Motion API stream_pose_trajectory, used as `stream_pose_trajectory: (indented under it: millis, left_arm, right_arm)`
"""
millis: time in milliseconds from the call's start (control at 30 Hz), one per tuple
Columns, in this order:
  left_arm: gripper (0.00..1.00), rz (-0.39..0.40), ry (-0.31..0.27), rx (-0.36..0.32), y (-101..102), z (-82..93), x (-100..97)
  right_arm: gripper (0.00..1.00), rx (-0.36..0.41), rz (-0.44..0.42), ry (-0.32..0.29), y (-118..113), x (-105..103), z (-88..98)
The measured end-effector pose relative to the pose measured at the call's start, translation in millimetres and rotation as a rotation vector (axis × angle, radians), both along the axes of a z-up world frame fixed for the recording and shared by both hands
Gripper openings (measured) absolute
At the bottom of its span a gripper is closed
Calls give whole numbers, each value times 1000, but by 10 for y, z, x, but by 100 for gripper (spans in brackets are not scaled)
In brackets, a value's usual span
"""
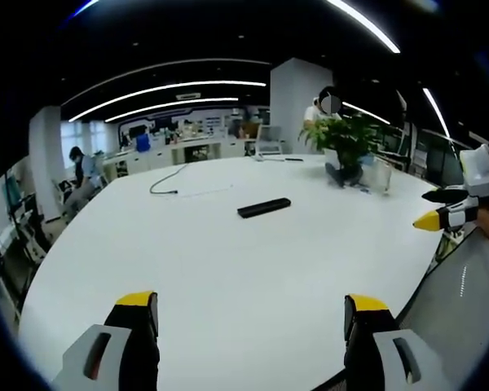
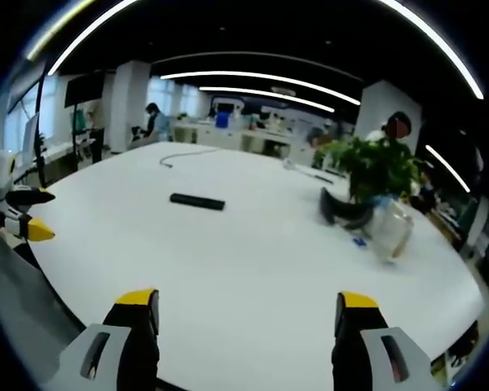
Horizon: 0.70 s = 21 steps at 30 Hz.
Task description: Press the specified remote control buttons in sequence, fully releasing each button before pressing the next.
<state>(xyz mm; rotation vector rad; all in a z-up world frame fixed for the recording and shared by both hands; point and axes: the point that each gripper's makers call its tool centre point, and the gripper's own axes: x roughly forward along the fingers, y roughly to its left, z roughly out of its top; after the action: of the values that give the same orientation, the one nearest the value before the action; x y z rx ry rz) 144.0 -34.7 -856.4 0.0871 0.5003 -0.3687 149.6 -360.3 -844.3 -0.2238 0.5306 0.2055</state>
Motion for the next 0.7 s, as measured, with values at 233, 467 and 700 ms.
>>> stream_pose_trajectory:
  millis: [233, 467, 700]
  left_arm:
    - [98, -1, -4, -1, -4, 2, 3]
    - [99, -20, 5, -14, -42, -4, -11]
    - [98, -21, 7, -10, -41, -9, -14]
  right_arm:
    - [87, 0, 0, 1, -2, -1, -1]
    - [88, -1, 0, 2, -1, -3, -2]
    - [87, 2, 0, -1, 1, -3, 3]
